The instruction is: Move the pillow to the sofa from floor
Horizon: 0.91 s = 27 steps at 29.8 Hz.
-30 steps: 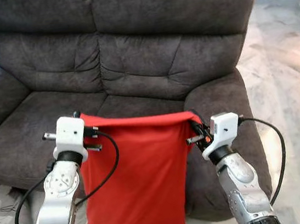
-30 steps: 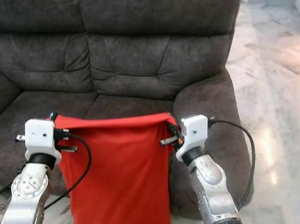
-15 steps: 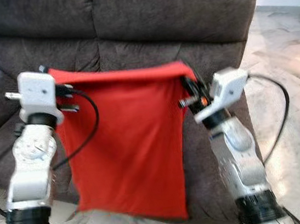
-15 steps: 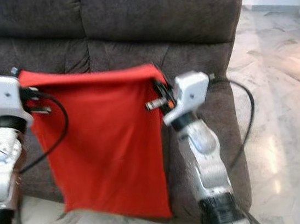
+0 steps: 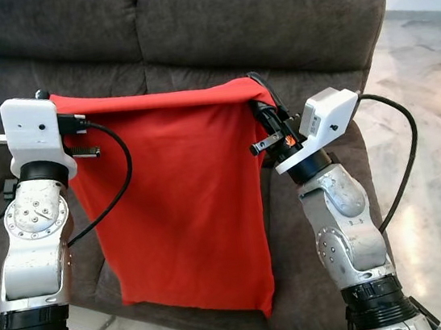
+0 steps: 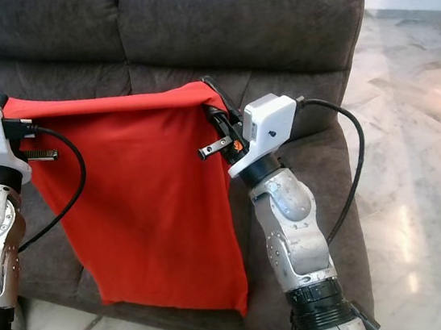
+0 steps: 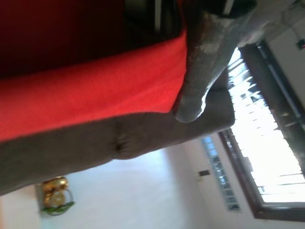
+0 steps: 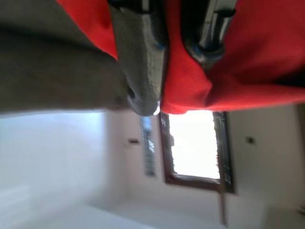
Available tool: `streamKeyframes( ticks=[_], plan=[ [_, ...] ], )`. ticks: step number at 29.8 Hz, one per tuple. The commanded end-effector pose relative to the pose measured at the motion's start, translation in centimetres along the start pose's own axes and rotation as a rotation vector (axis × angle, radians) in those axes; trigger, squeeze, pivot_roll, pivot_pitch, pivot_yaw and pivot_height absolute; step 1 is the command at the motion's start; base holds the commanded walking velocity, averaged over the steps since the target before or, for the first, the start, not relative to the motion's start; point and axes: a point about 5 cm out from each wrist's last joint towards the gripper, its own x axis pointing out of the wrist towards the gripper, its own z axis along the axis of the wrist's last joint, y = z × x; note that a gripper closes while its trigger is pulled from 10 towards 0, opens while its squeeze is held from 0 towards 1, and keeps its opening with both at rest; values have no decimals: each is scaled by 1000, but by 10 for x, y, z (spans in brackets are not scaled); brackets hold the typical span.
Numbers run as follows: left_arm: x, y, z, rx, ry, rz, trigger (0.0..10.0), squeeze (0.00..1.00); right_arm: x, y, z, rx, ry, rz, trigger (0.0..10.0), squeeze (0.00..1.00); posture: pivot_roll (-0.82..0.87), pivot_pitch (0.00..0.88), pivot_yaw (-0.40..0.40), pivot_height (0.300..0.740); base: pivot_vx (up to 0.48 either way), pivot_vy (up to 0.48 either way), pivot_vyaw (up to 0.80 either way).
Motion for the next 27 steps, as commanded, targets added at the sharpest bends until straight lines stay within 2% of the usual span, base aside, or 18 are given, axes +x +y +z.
streamKeyframes(
  ticks=[1,11,24,27],
  plan=[
    [0,9,9,3,-28,24,10000,0,-2,-5,3,-14,-7,-25,10000,0,74,117,27,740,255,0,0],
    [0,5,7,1,-10,-2,10000,0,-6,-23,-3,-15,23,-152,10000,0,75,117,27,740,319,0,0],
    [-2,3,3,-1,15,-19,10000,0,-9,-25,-6,-16,38,-181,10000,0,77,119,26,740,349,0,0],
    [-3,-1,-2,-4,43,-52,10000,0,-10,-25,-9,-12,49,-183,10000,0,77,119,26,740,333,0,0]
  ],
)
